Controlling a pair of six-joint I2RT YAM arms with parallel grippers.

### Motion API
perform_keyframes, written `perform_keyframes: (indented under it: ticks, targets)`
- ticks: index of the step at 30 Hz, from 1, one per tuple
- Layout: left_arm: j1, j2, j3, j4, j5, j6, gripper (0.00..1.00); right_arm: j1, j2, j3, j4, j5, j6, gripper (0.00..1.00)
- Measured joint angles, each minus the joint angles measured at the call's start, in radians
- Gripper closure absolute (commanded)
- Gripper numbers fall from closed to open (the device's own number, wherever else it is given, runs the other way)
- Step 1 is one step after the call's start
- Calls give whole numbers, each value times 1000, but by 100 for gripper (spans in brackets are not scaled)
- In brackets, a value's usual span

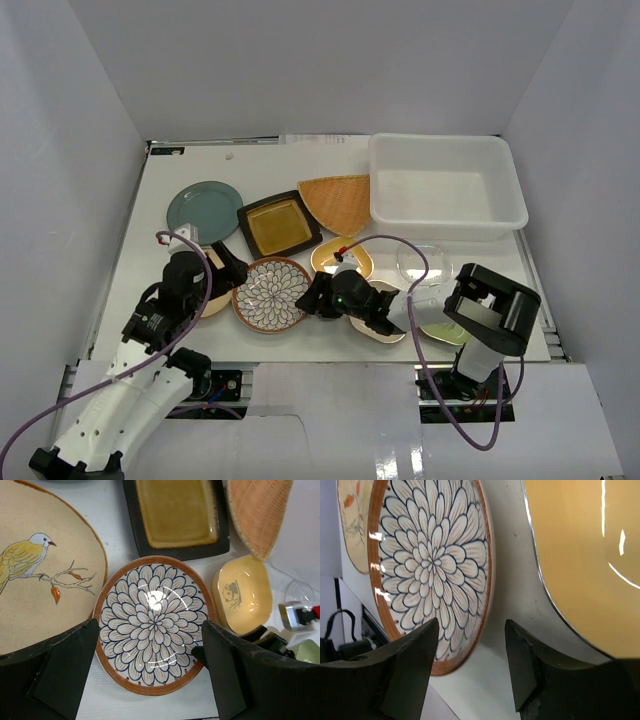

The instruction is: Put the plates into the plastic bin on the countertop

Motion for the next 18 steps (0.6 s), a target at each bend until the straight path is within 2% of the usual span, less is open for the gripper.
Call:
perform_keyframes:
  ticks: [2,3,4,6,10,18]
  targets:
    - [0,-18,-8,26,19,9,6,0,40,29,17,16,33,56]
    - [0,-31,-14,42,29,16,6,0,55,36,21,25,44,67]
    - [0,-41,-18,51,37,21,6,0,68,38,26,36,61,82]
    - [0,-62,-19,64,53,32,6,0,75,34,29,60,106,90]
    - [0,-95,-20,97,75,49,6,0,4,-2,-6,94,117,92]
    - [0,-82,-22,149,126,78,6,6,-349,-93,-275,153,-14,92]
